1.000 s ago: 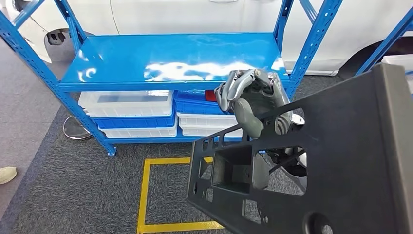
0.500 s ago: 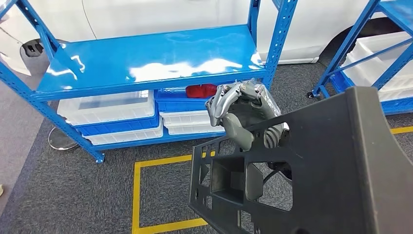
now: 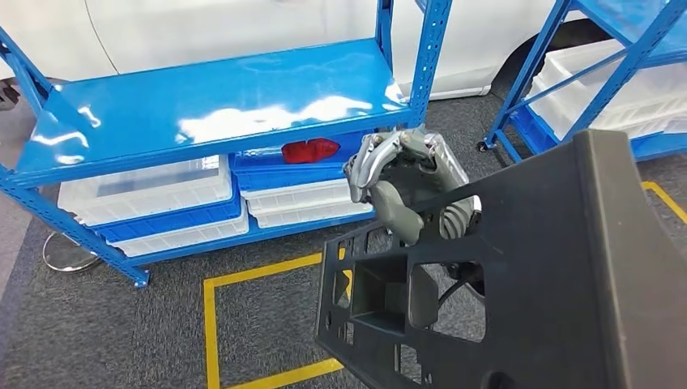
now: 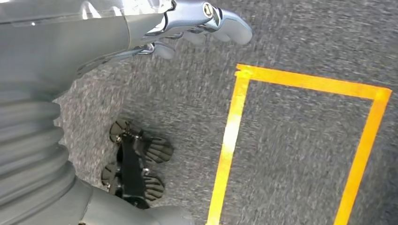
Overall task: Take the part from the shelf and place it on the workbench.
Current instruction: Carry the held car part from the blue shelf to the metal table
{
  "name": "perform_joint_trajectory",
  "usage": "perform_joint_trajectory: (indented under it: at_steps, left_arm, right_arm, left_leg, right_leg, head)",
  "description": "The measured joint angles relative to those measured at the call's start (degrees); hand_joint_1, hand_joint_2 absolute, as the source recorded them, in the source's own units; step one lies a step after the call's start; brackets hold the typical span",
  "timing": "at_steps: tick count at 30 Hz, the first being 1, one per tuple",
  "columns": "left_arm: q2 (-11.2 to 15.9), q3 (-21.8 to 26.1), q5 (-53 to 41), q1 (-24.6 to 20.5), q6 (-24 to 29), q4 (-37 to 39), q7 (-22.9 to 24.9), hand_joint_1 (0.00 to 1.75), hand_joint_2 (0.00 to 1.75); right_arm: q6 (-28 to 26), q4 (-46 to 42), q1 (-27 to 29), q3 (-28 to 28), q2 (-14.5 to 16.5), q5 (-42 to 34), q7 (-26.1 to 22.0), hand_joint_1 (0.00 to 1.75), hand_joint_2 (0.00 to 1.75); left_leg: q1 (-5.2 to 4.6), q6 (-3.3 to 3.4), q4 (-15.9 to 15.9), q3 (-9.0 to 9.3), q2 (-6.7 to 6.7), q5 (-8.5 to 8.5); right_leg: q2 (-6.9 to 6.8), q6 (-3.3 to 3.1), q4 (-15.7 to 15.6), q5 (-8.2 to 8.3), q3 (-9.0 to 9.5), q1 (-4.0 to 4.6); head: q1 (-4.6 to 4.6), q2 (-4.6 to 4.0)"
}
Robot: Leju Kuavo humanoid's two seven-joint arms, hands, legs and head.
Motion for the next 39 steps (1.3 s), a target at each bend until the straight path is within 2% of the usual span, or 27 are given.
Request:
perform_joint_trajectory:
  at_steps: [2,3,4,5,6,7,9,10,13,15,16,18,19,20,21,22,24,26,28,29,31,32,34,35,36,37,39]
  left_arm:
    - [0.04,0.09,0.14,0.12,0.53,0.00,0.93,0.00,1.75]
    - [0.08,0.17,0.25,0.21,0.87,0.00,1.56,0.00,1.75]
    - [0.11,0.29,0.40,0.28,1.26,0.00,2.16,0.00,1.75]
    - [0.13,0.40,0.55,0.33,1.68,0.00,2.65,0.00,1.75]
    - [0.15,0.52,0.68,0.36,2.18,0.00,3.01,0.00,1.75]
    - [0.15,0.64,0.75,0.40,2.72,0.00,3.22,0.00,1.75]
    - [0.28,0.95,0.76,0.65,3.64,-0.02,3.19,0.00,1.75]
    - [0.40,1.13,0.75,0.85,3.95,-0.04,3.03,0.00,1.75]
    - [0.73,1.43,0.58,1.43,4.30,-0.08,2.63,0.00,1.75]
    - [0.85,1.45,0.15,1.59,3.99,-0.08,2.48,0.00,1.75]
    - [0.91,1.45,-0.11,1.62,3.69,-0.08,2.40,0.00,1.75]
    - [1.03,1.43,-0.57,1.66,3.02,-0.08,2.33,0.00,1.75]
    - [1.08,1.42,-0.75,1.66,2.79,-0.08,2.33,0.00,1.75]
    - [1.10,1.39,-0.97,1.65,2.64,-0.07,2.37,0.00,1.75]
    - [1.11,1.36,-1.24,1.63,2.52,-0.07,2.45,0.00,1.75]
    - [1.11,1.31,-1.52,1.58,2.45,-0.07,2.60,0.00,1.75]
    - [1.29,1.19,-2.11,1.43,2.27,-0.05,2.95,0.00,1.75]
    - [1.52,1.08,-2.45,1.22,2.10,-0.02,3.25,0.00,1.75]
    - [1.66,0.88,-2.65,0.92,2.03,0.00,3.62,0.00,1.75]
    - [1.66,0.73,-2.75,0.76,2.04,0.01,3.79,0.00,1.75]
    - [1.50,0.44,-2.86,0.58,2.09,0.02,3.91,0.00,1.75]
    - [1.37,0.33,-2.88,0.59,2.14,0.03,3.90,0.00,1.75]
    - [1.10,0.23,-2.91,0.69,2.26,0.06,3.84,0.00,1.75]
    - [0.95,0.19,-2.95,0.71,2.31,0.10,3.81,0.00,1.75]
    - [0.81,0.13,-2.98,0.69,2.33,0.14,3.79,0.00,1.75]
    - [0.67,0.07,-3.05,0.66,2.33,0.20,3.77,0.00,1.75]
    - [0.38,-0.07,-3.22,0.58,2.34,0.29,3.69,0.00,1.75]
  right_arm:
    - [-0.58,0.03,-0.29,-0.02,-0.02,-0.05,0.20,1.75,1.75]
    - [-0.83,0.08,-0.26,-0.02,-0.06,-0.08,0.16,1.75,1.75]
    - [-0.99,0.15,-0.07,-0.02,-0.16,-0.08,-0.10,1.75,1.75]
    - [-1.04,0.25,0.24,-0.04,-0.34,0.03,-0.61,1.75,1.75]
    - [-0.99,0.35,0.72,-0.08,-0.57,0.33,-1.45,1.75,1.75]
    - [-0.87,0.44,1.43,-0.19,-0.87,0.96,-2.74,1.75,1.75]
    - [-0.33,0.54,3.76,-0.58,-1.43,3.12,-5.85,1.75,1.75]
    - [0.16,0.54,5.33,-0.91,-1.64,4.65,-7.20,1.75,1.75]
    - [1.76,0.26,9.85,-2.08,-1.83,9.05,-8.71,1.75,1.75]
    - [2.12,-0.31,11.51,-2.60,-1.66,11.13,-8.83,1.75,1.75]
    - [2.03,-0.70,11.91,-2.73,-1.42,12.02,-8.64,1.75,1.75]
    - [1.42,-1.50,12.25,-2.85,-0.70,13.37,-7.68,1.75,1.75]
    - [1.07,-1.93,12.36,-2.88,-0.34,13.85,-7.05,1.75,1.75]
    - [0.70,-2.36,12.47,-2.91,-0.06,14.21,-6.48,1.75,1.75]
    - [0.34,-2.89,12.54,-2.98,0.16,14.56,-5.95,1.75,1.75]
    - [-0.03,-3.49,12.56,-3.08,0.31,14.86,-5.45,1.75,1.75]
    - [-0.77,-4.94,12.28,-3.31,0.57,15.27,-4.32,1.75,1.75]
    - [-1.29,-6.12,11.84,-3.41,0.79,15.38,-3.33,1.75,1.75]
    - [-1.61,-7.01,11.63,-3.52,0.89,15.40,-2.68,1.75,1.75]
    - [-1.74,-7.44,11.60,-3.65,0.88,15.40,-2.52,1.75,1.75]
    - [-1.89,-8.10,11.35,-3.90,0.84,15.42,-2.64,1.75,1.75]
    - [-1.93,-8.22,11.25,-3.96,0.81,15.45,-2.87,1.75,1.75]
    - [-1.99,-8.31,11.17,-3.97,0.77,15.69,-3.24,1.75,1.75]
    - [-2.04,-8.40,11.19,-3.97,0.75,15.88,-3.31,1.75,1.75]
    - [-2.13,-8.53,11.19,-3.96,0.74,16.06,-3.31,1.75,1.75]
    - [-2.26,-8.69,11.18,-3.94,0.74,16.24,-3.30,1.75,1.75]
    - [-2.71,-9.07,11.18,-3.88,0.74,16.63,-3.25,1.75,1.75]
  left_leg:
    - [0.04,0.14,-0.44,0.14,1.16,0.27]
    - [0.02,0.15,-0.34,0.05,1.76,0.26]
    - [0.02,0.13,-0.21,-0.04,2.35,0.20]
    - [0.04,0.10,-0.07,-0.11,2.87,0.11]
    - [0.07,0.00,0.13,-0.15,3.32,-0.02]
    - [0.13,-0.15,0.42,-0.17,3.71,-0.23]
    - [0.05,-0.74,1.24,-0.22,4.23,-0.87]
    - [-0.04,-1.11,1.59,-0.23,4.44,-1.16]
    - [-0.10,-2.09,1.85,-0.14,5.22,-1.61]
    - [0.12,-2.65,3.43,-0.68,4.53,-3.15]
    - [0.21,-2.90,5.93,-1.68,3.79,-4.86]
    - [0.29,-3.17,13.72,-4.99,2.57,-8.91]
    - [0.28,-3.16,17.22,-6.54,2.34,-10.19]
    - [0.27,-3.03,18.80,-7.25,2.23,-10.29]
    - [0.25,-2.78,17.92,-6.81,2.14,-9.21]
    - [0.18,-2.37,14.78,-5.28,1.84,-7.22]
    - [0.00,-1.22,6.50,-1.29,0.08,-3.59]
    - [-0.31,-0.40,2.38,0.61,-1.25,-2.51]
    - [-0.56,-0.14,1.58,0.83,-0.78,-2.26]
    - [-0.44,-0.09,0.88,1.10,-0.27,-1.82]
    - [-0.16,0.19,-0.64,1.67,0.80,-0.83]
    - [-0.08,0.29,-1.00,1.75,1.40,-0.55]
    - [-0.18,0.45,-0.83,1.37,2.48,-0.46]
    - [-0.21,0.43,-0.59,1.13,3.05,-0.50]
    - [-0.21,0.38,-0.33,0.92,3.54,-0.56]
    - [-0.20,0.29,-0.05,0.76,3.98,-0.67]
    - [-0.29,-0.14,0.73,0.54,4.69,-1.12]
  right_leg:
    - [-2.07,0.33,6.20,-3.53,-2.92,0.07]
    - [-2.36,0.53,10.03,-5.14,-4.73,-0.03]
    - [-2.50,0.74,12.96,-6.02,-6.11,-0.15]
    - [-2.63,0.92,13.85,-5.79,-6.49,-0.28]
    - [-2.87,1.08,12.34,-4.53,-5.65,-0.41]
    - [-3.36,1.19,8.65,-2.63,-3.63,-0.52]
    - [-5.02,0.75,1.31,-0.27,0.32,-0.41]
    - [-5.50,0.34,-0.64,0.09,1.33,-0.27]
    - [-4.76,-0.95,-1.09,0.10,1.35,-0.03]
    - [-4.05,-1.65,-1.23,0.33,1.25,-0.19]
    - [-3.69,-1.95,-1.30,0.45,1.19,-0.25]
    - [-2.87,-2.31,-1.29,0.58,1.00,-0.10]
    - [-2.38,-2.39,-1.28,0.63,0.91,0.03]
    - [-1.88,-2.44,-1.27,0.67,0.87,0.15]
    - [-1.36,-2.45,-1.26,0.71,0.89,0.27]
    - [-0.85,-2.44,-1.26,0.76,0.97,0.40]
    - [0.05,-2.28,-1.29,0.93,1.07,0.47]
    - [0.78,-1.78,-1.34,1.27,0.87,0.20]
    - [1.55,-0.96,-1.72,1.76,0.70,0.01]
    - [1.33,-0.63,-1.76,1.76,0.63,0.06]
    - [-0.31,-0.07,0.24,0.15,-0.34,0.29]
    - [-1.46,0.11,3.25,-1.69,-1.70,0.27]
    - [-2.36,0.59,10.66,-5.22,-5.07,0.08]
    - [-2.51,0.83,13.04,-5.89,-6.09,-0.06]
    - [-2.67,1.02,13.04,-5.39,-5.89,-0.18]
    - [-2.97,1.15,10.93,-4.08,-4.59,-0.30]
    - [-4.55,0.97,3.26,-1.26,-0.09,-0.32]
  head:
    - [0.12,0.00]
    - [0.11,0.00]
    - [0.11,0.00]
    - [0.11,0.00]
    - [0.12,0.00]
    - [0.13,0.00]
    - [0.13,0.00]
    - [0.05,0.00]
    - [-0.15,0.00]
    - [-0.20,0.00]
    - [-0.21,0.00]
    - [-0.22,0.00]
    - [-0.21,0.00]
    - [-0.21,0.00]
    - [-0.21,0.00]
    - [-0.20,0.00]
    - [-0.12,0.00]
    - [-0.13,0.00]
    - [-0.24,0.00]
    - [-0.21,0.00]
    - [0.02,0.00]
    - [0.14,0.00]
    - [0.22,0.00]
    - [0.23,0.00]
    - [0.23,0.00]
    - [0.23,0.00]
    - [0.23,0.00]
